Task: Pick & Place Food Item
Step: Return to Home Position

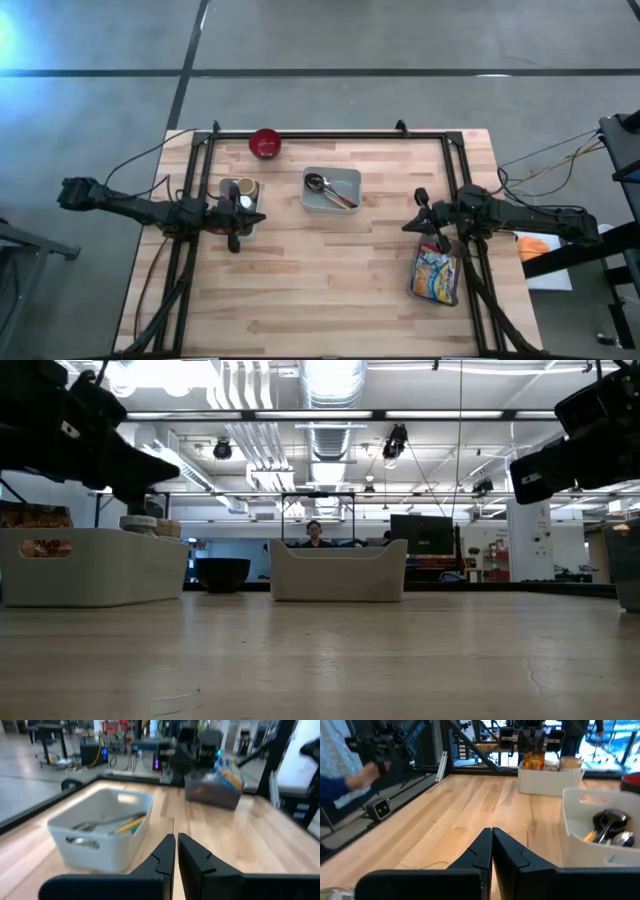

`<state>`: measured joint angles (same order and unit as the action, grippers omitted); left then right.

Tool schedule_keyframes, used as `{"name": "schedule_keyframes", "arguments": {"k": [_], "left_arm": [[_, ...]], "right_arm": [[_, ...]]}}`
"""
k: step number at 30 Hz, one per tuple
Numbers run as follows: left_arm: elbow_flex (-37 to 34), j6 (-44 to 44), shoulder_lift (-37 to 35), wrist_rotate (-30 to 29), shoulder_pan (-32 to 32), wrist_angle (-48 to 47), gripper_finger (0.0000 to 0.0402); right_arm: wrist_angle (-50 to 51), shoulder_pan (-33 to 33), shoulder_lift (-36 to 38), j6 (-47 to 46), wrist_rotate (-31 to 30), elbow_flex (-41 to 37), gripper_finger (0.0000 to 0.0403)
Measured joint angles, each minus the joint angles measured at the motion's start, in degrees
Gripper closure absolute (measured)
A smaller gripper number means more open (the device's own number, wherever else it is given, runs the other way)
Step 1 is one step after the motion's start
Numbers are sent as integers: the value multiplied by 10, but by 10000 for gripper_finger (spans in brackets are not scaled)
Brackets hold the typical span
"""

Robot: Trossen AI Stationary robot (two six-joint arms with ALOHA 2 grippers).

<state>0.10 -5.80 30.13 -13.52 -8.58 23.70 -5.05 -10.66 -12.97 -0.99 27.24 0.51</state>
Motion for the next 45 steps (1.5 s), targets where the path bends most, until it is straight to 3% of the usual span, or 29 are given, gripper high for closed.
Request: {"name": "schedule_keyframes", "arguments": {"k": [11,19,45], "left_arm": [[1,15,-2,-5,0,-132,377],[0,132,0,2,0,-139,377],[0,129,0,0,0,-149,377]], "right_arm": [[2,0,0,-34,0,0,394],[2,0,0,-34,0,0,394],[2,0,0,-32,1,0,394]]}}
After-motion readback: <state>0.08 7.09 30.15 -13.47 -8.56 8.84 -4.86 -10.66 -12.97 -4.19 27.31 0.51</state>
